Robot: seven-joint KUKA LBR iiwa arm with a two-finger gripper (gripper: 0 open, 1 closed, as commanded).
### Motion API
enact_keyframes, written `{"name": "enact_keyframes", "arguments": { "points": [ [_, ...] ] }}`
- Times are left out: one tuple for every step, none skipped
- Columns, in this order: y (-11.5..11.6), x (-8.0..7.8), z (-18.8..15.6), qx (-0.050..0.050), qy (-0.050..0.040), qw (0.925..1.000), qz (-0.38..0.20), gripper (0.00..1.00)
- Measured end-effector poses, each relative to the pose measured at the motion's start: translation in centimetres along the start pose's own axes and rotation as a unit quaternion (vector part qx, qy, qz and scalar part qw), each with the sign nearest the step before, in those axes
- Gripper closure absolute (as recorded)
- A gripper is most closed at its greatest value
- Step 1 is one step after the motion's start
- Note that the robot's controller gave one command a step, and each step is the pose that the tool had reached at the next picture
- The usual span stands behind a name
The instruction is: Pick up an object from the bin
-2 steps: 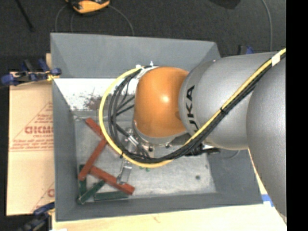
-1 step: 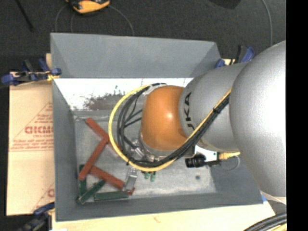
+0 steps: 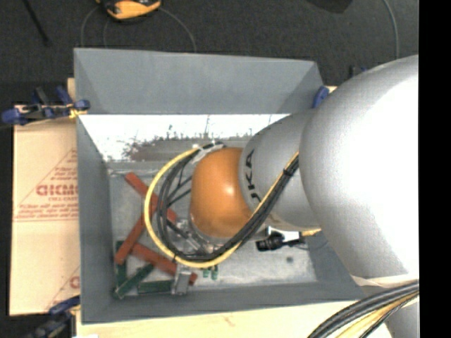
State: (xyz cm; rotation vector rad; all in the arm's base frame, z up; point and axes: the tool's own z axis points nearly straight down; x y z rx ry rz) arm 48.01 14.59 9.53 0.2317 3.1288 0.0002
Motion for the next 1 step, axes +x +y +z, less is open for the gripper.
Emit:
{"name": "enact_keyframes", "arguments": {
  "points": [
    [-0.17,0.32,2.35,0.0,0.0035,0.9992,0.04,1.0]
  ]
}}
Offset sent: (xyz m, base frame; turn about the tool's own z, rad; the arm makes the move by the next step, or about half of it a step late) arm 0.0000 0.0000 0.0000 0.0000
